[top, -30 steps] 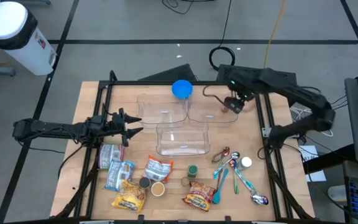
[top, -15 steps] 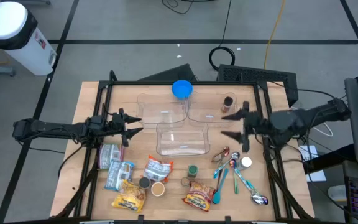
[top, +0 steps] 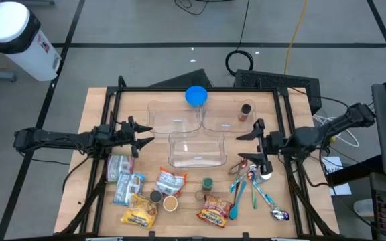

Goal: Pick & Place Food Item
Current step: Put the white seasoning bottle into the top right transparent bin

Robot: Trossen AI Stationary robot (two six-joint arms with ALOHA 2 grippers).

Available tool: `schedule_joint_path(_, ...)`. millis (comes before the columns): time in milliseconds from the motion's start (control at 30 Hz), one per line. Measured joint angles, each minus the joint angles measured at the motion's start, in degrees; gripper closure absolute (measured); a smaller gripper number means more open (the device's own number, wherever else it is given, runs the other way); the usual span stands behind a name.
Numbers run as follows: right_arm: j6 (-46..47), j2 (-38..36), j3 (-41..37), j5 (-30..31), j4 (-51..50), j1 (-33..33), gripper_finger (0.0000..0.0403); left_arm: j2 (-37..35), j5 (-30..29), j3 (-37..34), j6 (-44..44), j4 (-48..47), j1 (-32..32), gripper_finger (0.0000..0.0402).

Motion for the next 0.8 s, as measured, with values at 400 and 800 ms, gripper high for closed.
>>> schedule_joint_path(400, 5.3, 21.7, 29.6, 10.5, -44.0, 8.5, 0.0144, 0.0, 0.0, 0.0, 0.0, 0.0, 0.0, 0.0160)
schedule_joint_path(800, 51.5, 31.2, 42.5, -7.8, -94.4, 7.5, 0.0077, 0.0, 0.0, 0.0, 0.0, 0.1, 0.0, 0.0160)
